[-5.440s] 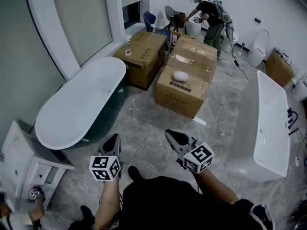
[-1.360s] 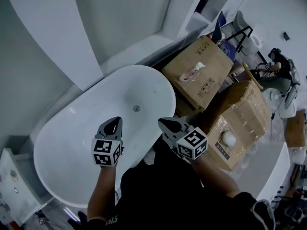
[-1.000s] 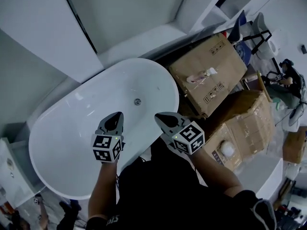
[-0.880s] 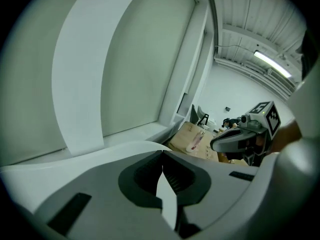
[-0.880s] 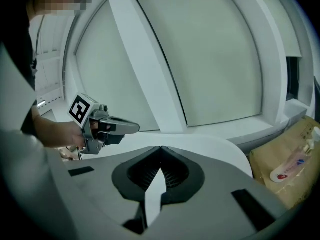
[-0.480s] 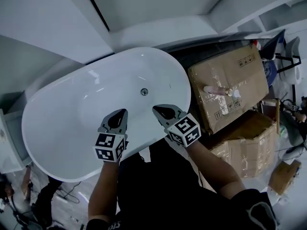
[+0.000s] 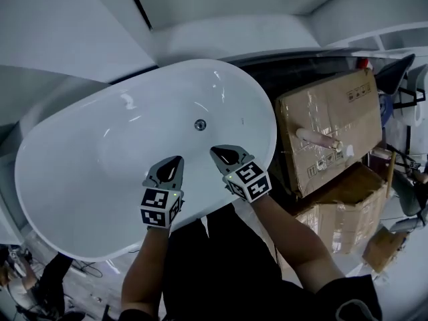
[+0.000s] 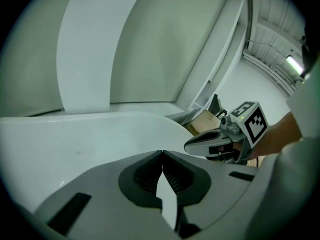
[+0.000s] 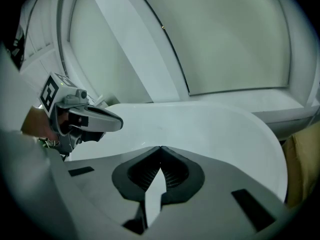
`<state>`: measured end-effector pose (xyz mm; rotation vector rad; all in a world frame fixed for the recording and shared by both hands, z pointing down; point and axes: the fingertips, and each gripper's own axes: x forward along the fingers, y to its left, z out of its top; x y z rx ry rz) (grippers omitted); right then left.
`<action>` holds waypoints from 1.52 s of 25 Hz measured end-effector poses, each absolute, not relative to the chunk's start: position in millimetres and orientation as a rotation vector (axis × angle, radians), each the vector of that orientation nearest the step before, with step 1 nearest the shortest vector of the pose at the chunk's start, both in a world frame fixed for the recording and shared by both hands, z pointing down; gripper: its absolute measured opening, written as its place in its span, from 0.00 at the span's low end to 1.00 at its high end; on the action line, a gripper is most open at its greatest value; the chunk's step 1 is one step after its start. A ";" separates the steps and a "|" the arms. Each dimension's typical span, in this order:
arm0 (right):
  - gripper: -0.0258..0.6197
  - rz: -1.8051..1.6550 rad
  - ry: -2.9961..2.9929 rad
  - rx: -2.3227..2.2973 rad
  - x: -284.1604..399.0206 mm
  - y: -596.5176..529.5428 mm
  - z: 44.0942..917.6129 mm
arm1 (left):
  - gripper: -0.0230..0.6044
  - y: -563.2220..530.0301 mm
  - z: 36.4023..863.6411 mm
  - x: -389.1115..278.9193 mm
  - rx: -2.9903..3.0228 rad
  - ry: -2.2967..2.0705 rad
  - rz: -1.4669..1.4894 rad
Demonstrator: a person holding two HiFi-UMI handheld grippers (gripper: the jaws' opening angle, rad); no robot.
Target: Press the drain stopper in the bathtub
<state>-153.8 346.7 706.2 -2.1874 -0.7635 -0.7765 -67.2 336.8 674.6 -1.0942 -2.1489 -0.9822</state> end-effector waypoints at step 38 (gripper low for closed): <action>0.06 -1.278 -0.772 -1.894 -159.2 362.3 1256.1 | 0.06 348.5 1140.5 -29.4 -0.928 -2.034 -1.078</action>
